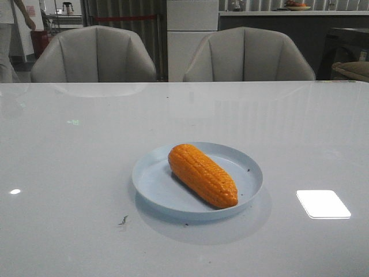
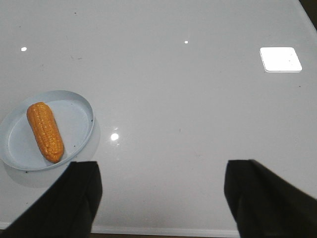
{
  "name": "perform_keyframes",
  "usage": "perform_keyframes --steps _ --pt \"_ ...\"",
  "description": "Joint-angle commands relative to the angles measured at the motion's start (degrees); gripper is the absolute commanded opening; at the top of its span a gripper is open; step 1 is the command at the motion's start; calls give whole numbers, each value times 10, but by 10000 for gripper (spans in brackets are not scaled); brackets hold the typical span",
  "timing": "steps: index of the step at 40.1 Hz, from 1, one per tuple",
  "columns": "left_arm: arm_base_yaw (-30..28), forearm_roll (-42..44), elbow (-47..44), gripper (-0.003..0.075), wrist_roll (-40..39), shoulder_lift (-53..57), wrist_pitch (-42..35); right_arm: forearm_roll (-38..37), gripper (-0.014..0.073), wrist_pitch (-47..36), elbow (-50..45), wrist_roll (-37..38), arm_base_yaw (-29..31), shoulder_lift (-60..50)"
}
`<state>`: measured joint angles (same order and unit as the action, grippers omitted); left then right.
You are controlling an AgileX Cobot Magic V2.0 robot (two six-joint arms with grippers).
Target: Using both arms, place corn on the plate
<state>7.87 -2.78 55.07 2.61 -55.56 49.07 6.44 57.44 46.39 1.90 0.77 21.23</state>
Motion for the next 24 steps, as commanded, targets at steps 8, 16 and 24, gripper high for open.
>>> perform_keyframes --steps 8,16,24 --pt "0 -7 14 97 -6 8 -39 -1 614 -47 12 1 5 9" --pt "-1 -20 -38 97 -6 77 -82 -1 614 -45 12 1 5 9" --pt "-1 -20 -260 97 -6 227 -274 -1 614 -45 12 1 5 9"
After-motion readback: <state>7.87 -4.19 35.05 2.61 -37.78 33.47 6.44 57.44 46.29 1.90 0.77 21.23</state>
